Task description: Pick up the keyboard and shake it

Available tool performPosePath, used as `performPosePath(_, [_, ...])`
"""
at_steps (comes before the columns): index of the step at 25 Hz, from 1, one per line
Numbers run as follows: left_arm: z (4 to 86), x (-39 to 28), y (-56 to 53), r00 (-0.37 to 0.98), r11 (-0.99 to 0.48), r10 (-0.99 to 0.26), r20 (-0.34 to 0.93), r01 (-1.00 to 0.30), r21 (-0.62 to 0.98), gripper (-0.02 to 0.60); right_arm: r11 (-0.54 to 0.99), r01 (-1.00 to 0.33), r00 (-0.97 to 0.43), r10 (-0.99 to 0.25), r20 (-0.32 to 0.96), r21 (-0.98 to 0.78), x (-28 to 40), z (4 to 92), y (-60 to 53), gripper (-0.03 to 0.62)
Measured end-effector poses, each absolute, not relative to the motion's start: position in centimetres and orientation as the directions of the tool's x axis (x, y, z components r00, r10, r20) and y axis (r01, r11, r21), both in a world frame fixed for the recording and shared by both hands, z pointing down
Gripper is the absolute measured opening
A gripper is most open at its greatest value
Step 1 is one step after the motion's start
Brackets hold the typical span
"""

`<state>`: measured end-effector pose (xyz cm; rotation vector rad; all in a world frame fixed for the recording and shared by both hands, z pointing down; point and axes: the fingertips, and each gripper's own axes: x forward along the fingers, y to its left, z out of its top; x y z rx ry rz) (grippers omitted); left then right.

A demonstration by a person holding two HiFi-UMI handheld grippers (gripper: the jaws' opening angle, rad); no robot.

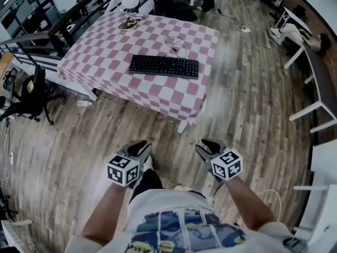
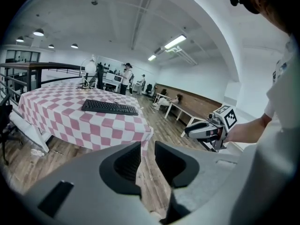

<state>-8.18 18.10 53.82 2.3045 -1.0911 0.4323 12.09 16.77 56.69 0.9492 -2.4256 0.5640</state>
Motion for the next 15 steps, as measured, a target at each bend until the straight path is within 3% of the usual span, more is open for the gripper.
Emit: performPosePath(15, [57.0, -21.2, -4.5, 0.651, -0.583, -0.527, 0.546, -0.745, 0.326, 0.118, 0.505, -0.843, -0.496, -0.599, 0.628, -0.184, 5.4, 59.3, -3.0, 0.155])
